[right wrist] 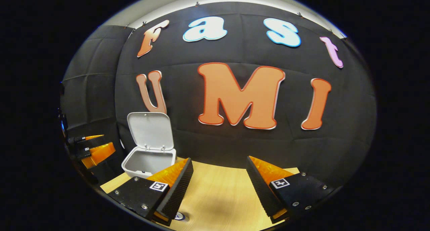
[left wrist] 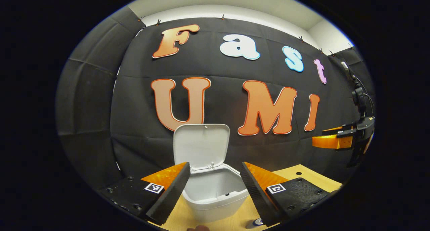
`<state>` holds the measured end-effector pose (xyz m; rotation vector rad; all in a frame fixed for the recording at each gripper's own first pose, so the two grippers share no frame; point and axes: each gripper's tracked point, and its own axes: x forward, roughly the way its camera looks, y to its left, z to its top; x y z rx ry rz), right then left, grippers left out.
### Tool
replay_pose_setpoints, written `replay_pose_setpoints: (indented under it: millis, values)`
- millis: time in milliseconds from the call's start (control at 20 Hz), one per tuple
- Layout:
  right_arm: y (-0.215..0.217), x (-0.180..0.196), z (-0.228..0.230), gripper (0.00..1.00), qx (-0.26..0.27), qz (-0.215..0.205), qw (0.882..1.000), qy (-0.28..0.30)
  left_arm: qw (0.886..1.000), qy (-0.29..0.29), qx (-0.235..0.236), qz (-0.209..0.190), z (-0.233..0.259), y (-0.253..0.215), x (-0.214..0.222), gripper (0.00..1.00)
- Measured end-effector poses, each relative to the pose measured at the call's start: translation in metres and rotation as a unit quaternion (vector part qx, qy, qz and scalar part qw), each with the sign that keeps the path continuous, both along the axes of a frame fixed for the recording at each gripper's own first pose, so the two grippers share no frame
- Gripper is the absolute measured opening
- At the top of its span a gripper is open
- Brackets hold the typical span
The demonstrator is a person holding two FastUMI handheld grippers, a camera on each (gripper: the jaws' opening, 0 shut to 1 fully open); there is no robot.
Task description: Press the lid of the desktop garbage bin to open it, pick up the crumpled paper on the desktop and throw it into the bin, then pick up the pop can on the desktop and drop it into the bin, and finally close the garbage bin lid.
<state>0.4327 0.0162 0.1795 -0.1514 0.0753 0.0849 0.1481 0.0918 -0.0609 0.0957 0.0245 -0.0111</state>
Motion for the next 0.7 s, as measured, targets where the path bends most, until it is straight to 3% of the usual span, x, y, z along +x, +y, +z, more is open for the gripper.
replay_pose_setpoints:
  millis: [100, 200, 250, 350, 400, 700]
  values:
    - [-0.021, -0.010, -0.009, 1.00, 0.005, -0.016, 1.000, 0.000, 1.000, 0.001, -0.002, -0.010, -0.005, -0.013, 0.002, 0.95]
    - [-0.040, -0.018, -0.017, 0.95, 0.012, -0.036, 0.999, 0.003, 1.000, 0.006, -0.001, -0.020, -0.012, -0.025, 0.004, 0.95]
    - [-0.048, -0.020, -0.022, 1.00, 0.018, -0.042, 0.999, 0.008, 1.000, 0.009, 0.000, -0.025, -0.017, -0.031, 0.005, 0.95]
    - [-0.055, -0.023, -0.034, 1.00, 0.029, -0.050, 0.998, 0.023, 0.999, 0.014, 0.003, -0.036, -0.026, -0.044, 0.006, 0.95]
    - [-0.059, -0.024, -0.038, 0.95, 0.031, -0.054, 0.998, 0.027, 0.999, 0.018, 0.003, -0.042, -0.031, -0.050, 0.007, 0.95]
    - [-0.073, -0.031, -0.043, 0.95, 0.034, -0.061, 0.997, 0.036, 0.995, 0.065, -0.013, -0.071, -0.082, -0.083, 0.000, 0.95]
